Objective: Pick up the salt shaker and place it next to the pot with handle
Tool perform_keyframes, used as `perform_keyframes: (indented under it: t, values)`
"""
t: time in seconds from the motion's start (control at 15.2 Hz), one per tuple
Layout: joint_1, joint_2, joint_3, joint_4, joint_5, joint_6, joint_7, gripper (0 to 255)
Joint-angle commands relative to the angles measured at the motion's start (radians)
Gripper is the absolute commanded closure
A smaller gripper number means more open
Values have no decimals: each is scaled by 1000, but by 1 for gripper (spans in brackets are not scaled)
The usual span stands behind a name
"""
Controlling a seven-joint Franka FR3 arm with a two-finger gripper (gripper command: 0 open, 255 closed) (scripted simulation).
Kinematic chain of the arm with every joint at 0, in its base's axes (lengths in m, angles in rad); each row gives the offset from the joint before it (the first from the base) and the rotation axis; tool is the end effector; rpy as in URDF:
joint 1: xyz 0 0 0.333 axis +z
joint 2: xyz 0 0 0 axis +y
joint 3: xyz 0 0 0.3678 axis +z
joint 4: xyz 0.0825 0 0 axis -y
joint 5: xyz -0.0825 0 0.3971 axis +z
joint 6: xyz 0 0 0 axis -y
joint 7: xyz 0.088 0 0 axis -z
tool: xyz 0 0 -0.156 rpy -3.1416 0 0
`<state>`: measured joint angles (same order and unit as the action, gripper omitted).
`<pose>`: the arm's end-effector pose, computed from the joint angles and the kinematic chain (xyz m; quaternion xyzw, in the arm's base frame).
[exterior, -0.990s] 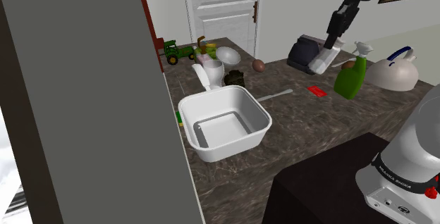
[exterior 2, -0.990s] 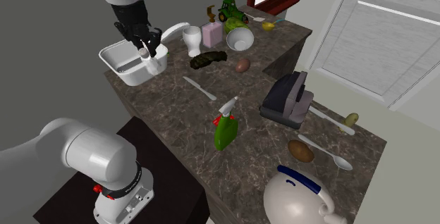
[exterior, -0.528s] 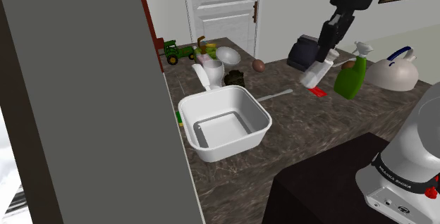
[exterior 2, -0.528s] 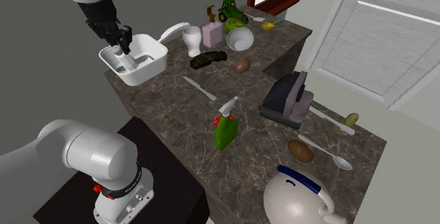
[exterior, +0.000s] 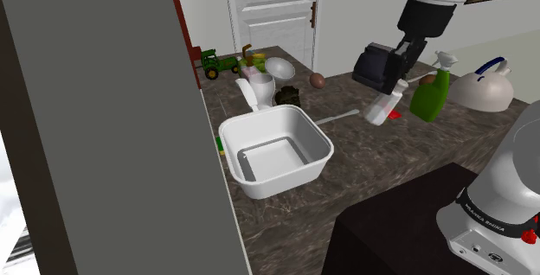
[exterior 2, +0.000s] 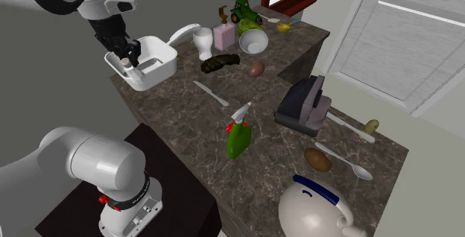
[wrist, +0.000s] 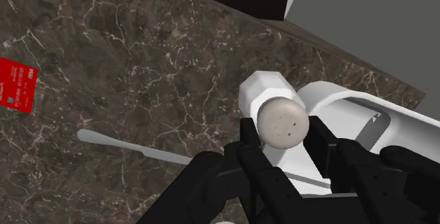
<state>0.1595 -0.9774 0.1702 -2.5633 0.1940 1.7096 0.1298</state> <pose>0.2253 0.1170 0.5347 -0.9962 -0.0589 -0.0524 0.0371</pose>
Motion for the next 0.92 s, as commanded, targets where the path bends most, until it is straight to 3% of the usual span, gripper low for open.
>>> perform_keyframes:
  t: [0.0, 0.86]
  values:
    - [2, -8, 4, -32, 4, 24, -2, 255]
    - [18, -27, 31, -214, 35, 187, -12, 255]
